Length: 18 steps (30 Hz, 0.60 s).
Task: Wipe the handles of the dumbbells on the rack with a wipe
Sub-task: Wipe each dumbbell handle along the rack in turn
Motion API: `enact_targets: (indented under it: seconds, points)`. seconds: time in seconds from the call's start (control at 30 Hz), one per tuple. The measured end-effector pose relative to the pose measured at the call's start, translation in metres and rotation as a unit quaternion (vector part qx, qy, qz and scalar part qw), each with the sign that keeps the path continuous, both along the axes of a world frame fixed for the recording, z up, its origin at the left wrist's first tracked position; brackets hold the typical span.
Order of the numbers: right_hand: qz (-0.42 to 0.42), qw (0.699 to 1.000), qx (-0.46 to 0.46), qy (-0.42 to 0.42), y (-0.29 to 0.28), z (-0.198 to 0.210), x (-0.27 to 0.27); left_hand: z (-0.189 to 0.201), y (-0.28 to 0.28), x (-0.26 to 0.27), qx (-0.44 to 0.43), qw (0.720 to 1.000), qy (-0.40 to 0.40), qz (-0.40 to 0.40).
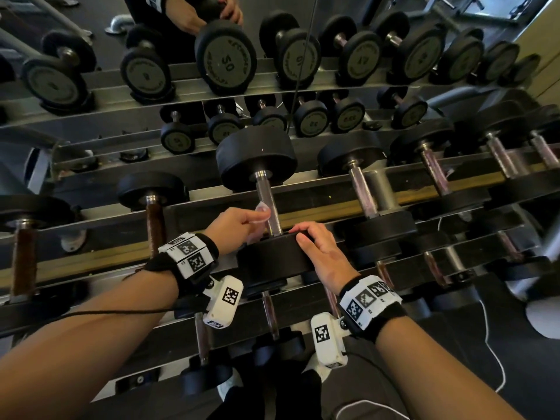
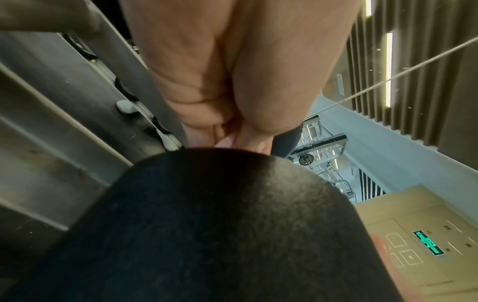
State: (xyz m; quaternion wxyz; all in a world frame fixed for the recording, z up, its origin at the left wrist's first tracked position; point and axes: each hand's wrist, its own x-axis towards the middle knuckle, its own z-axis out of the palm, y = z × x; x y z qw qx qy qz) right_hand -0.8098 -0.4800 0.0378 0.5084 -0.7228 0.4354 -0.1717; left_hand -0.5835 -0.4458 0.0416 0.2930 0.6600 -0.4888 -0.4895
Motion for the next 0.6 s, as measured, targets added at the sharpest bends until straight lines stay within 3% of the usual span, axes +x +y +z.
enact_targets:
  seconds: [0.3, 0.47, 0.6]
  points:
    - [0.016, 0.999, -0.006, 0.029, -0.001, 0.008, 0.002, 0.020, 0.008, 0.003, -0.014, 0.998, -0.019, -0.063]
    - [0.095, 0.995, 0.000, 0.043, -0.019, 0.019, -0.014, 0.034, 0.000, -0.011, -0.027, 0.998, -0.033, -0.045]
    - [0.107, 0.993, -0.009, 0.050, -0.048, 0.034, -0.037, 0.052, -0.015, -0.026, -0.040, 0.998, -0.047, -0.030]
